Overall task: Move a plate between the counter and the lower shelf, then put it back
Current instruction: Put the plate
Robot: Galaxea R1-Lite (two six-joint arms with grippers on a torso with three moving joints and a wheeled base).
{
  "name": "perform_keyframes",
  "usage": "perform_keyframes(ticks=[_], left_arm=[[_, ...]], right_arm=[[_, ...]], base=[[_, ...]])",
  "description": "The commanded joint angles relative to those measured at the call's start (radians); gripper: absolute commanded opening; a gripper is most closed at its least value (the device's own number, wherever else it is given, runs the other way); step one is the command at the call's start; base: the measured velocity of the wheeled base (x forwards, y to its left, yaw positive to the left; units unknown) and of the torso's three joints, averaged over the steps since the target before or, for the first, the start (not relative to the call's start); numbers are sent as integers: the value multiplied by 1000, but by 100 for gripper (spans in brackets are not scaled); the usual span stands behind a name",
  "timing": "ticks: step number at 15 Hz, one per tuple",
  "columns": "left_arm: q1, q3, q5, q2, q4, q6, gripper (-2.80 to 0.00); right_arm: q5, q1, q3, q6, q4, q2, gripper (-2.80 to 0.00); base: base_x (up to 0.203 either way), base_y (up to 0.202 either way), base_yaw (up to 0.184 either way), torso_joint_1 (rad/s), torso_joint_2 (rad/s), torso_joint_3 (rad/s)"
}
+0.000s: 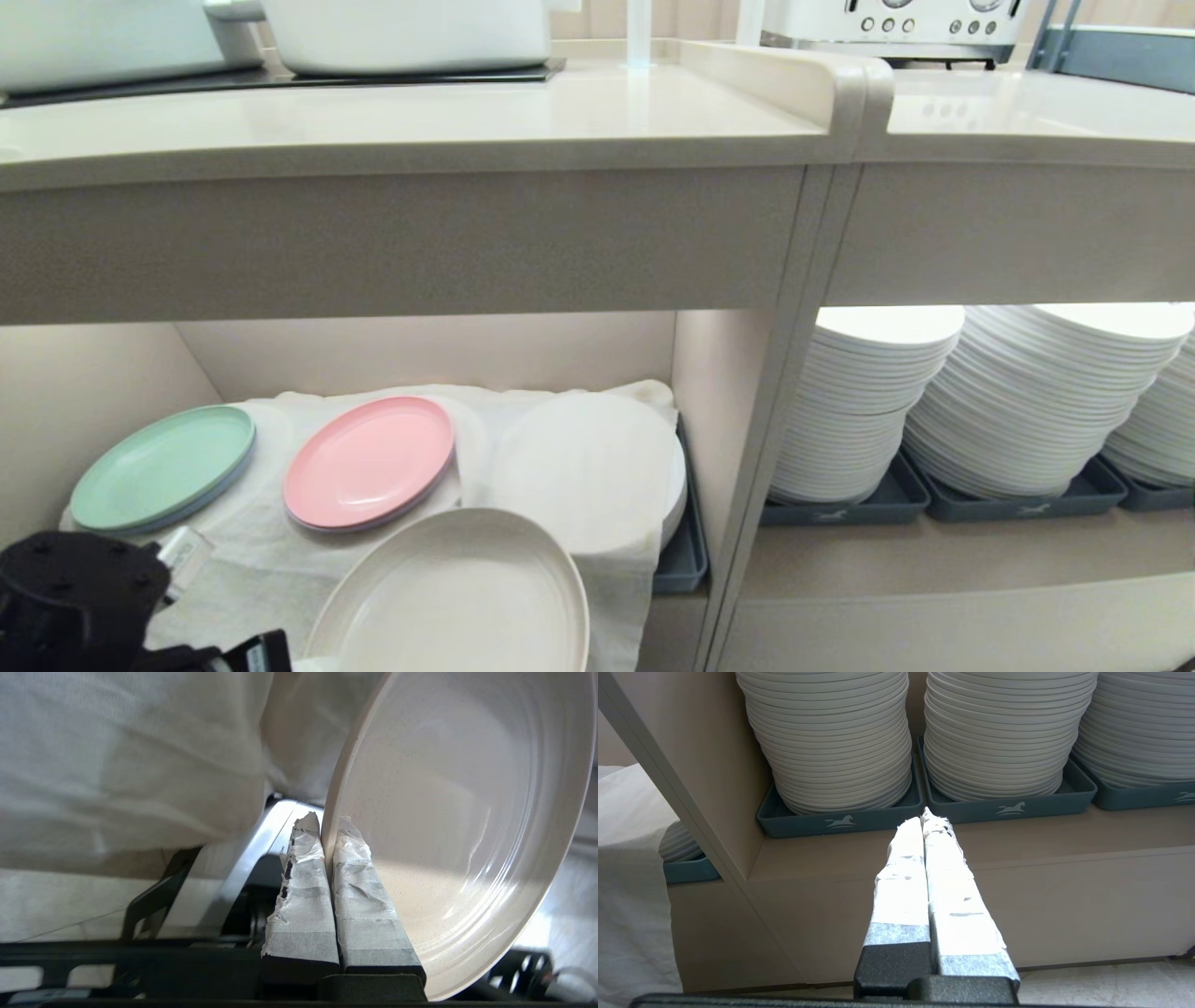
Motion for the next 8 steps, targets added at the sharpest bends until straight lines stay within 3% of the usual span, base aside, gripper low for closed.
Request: perform_keyframes(ticks=[1, 8], left_arm=[[0, 4, -23, -101, 56, 39, -280], [3, 7, -28, -144, 89, 58, -280]], right_arm=[[0, 0, 0, 0, 0, 0, -280], [0, 0, 0, 0, 0, 0, -280]], base=[[0, 0, 0, 0, 0, 0], [0, 0, 0, 0, 0, 0]])
